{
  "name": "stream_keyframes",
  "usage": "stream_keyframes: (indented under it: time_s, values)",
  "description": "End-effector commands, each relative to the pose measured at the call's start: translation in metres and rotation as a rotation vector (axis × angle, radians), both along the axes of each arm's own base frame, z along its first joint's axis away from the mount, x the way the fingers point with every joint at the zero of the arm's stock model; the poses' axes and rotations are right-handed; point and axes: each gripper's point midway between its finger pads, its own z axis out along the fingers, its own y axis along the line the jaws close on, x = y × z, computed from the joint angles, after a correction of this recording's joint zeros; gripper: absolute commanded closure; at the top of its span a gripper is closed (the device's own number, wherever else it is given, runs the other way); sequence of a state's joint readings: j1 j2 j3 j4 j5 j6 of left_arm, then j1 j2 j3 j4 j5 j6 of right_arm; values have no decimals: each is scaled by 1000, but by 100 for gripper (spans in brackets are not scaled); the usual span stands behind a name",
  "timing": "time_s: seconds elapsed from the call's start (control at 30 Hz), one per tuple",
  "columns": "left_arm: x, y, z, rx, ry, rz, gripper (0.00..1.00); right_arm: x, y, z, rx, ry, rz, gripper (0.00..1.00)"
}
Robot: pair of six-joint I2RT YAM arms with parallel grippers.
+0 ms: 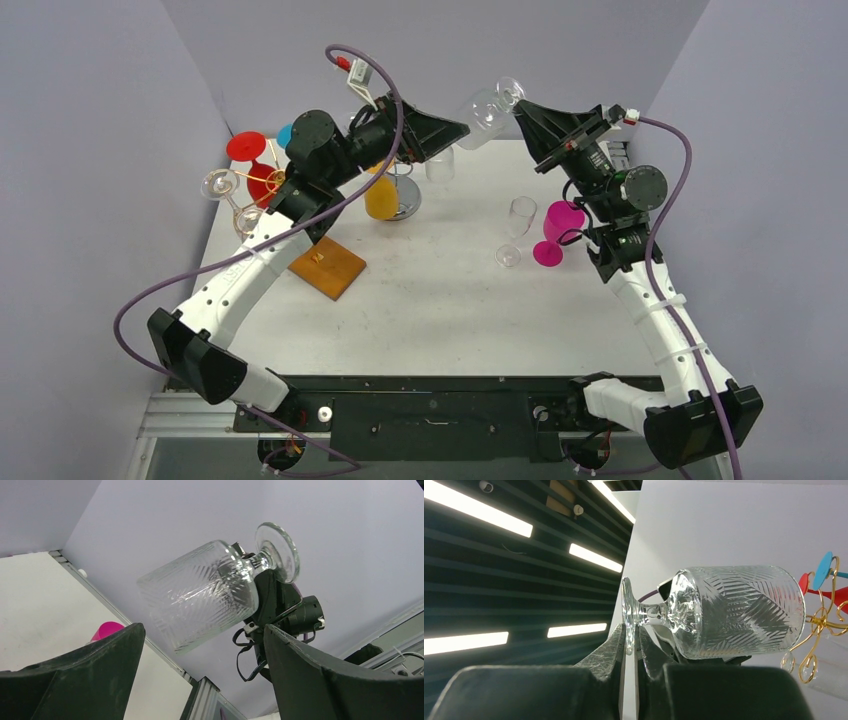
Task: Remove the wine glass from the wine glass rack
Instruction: Place the wine glass at the center of the board.
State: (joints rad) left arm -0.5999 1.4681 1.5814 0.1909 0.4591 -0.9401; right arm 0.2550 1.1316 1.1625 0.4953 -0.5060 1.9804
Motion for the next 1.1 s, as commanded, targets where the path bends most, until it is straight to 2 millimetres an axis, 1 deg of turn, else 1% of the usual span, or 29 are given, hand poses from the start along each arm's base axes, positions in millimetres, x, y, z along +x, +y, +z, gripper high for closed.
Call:
stream_keyframes:
  time_s: [0.0,0.17,0.2,0.23,0.27,0.3,0.4,0.5,0.53,0.67,0.83,0.93,0.97,1.0,1.03,1.07]
  values:
    - [-1,7,8,-41,-31,-9,15,-37,-15,37,54,-145,-17,100]
    - [-9,7,17,-86,-57,-60,28,-36,-16,36,62,-144,-13,100]
    - [-9,6,16,-91,-56,-70,29,-36,-16,35,63,-144,-12,100]
    - [-13,6,21,-112,-72,-90,32,-36,-15,35,66,-141,-5,100]
    - [-14,4,20,-119,-72,-102,33,-37,-15,36,71,-144,1,100]
    - [-19,5,27,-144,-92,-125,34,-37,-14,37,82,-149,13,100]
    - [-26,4,35,-185,-133,-166,38,-37,-14,37,106,-155,34,100]
    - [-33,2,38,-208,-135,-213,41,-37,-14,37,140,-158,65,100]
    - [-35,3,40,-222,-150,-223,44,-38,-13,38,156,-154,81,100]
    - [-44,4,47,-278,-160,-282,50,-40,-8,40,205,-168,147,100]
    - [-59,0,56,-304,-193,-333,58,-36,-5,32,236,-157,179,100]
    - [-68,-2,60,-308,-206,-350,65,-34,-5,29,243,-153,182,100]
    - [-69,-2,61,-309,-208,-353,71,-33,-5,27,242,-148,181,100]
    - [-70,-3,61,-310,-207,-356,74,-33,-5,26,240,-148,179,100]
    - [-71,-3,61,-308,-205,-358,80,-32,-5,24,237,-143,177,100]
    - [-72,-5,61,-305,-205,-358,84,-30,-5,20,229,-137,173,100]
